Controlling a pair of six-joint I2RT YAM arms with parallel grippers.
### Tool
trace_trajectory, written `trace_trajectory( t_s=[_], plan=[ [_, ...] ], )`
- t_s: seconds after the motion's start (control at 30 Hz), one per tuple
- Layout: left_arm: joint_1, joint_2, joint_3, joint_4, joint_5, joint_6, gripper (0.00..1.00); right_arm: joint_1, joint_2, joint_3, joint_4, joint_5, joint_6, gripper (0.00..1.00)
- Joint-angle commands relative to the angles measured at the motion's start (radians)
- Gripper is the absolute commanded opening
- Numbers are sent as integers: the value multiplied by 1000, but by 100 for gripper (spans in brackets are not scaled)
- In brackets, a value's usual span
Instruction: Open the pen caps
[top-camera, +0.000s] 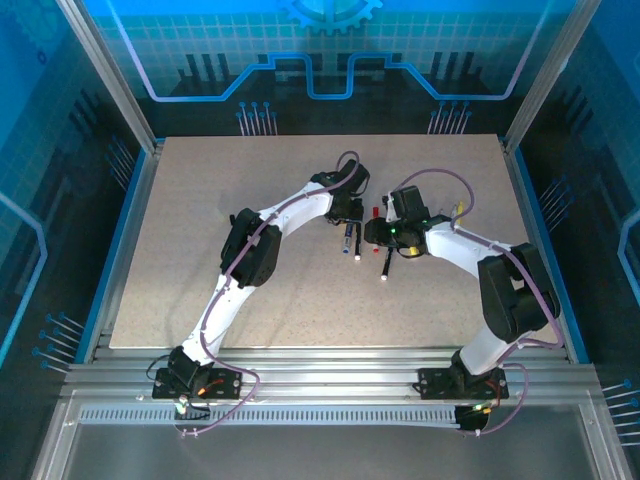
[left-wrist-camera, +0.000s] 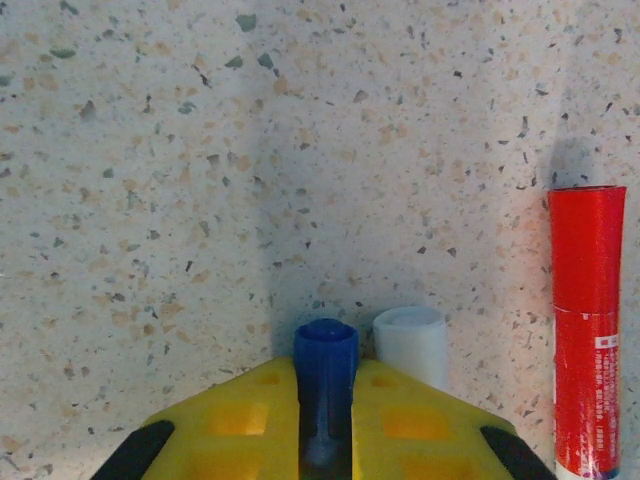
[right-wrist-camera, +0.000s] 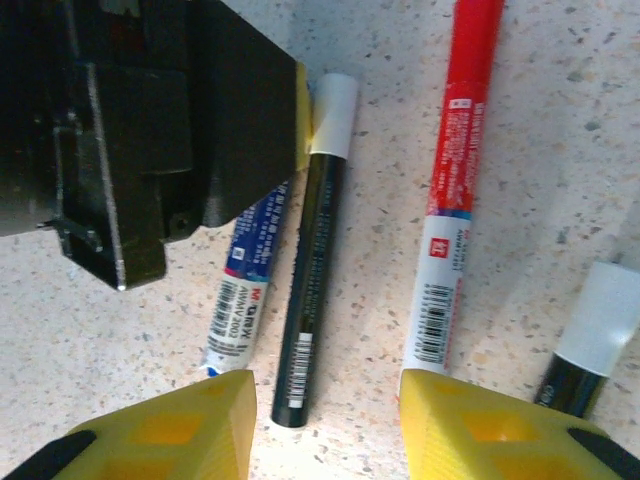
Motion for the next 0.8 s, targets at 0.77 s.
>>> trace_trajectory(
  t_s=[0.77],
  plan=[
    [33,-328,-255,164,202,-82,0,75,42,-29,239,-251,145,54]
  ],
)
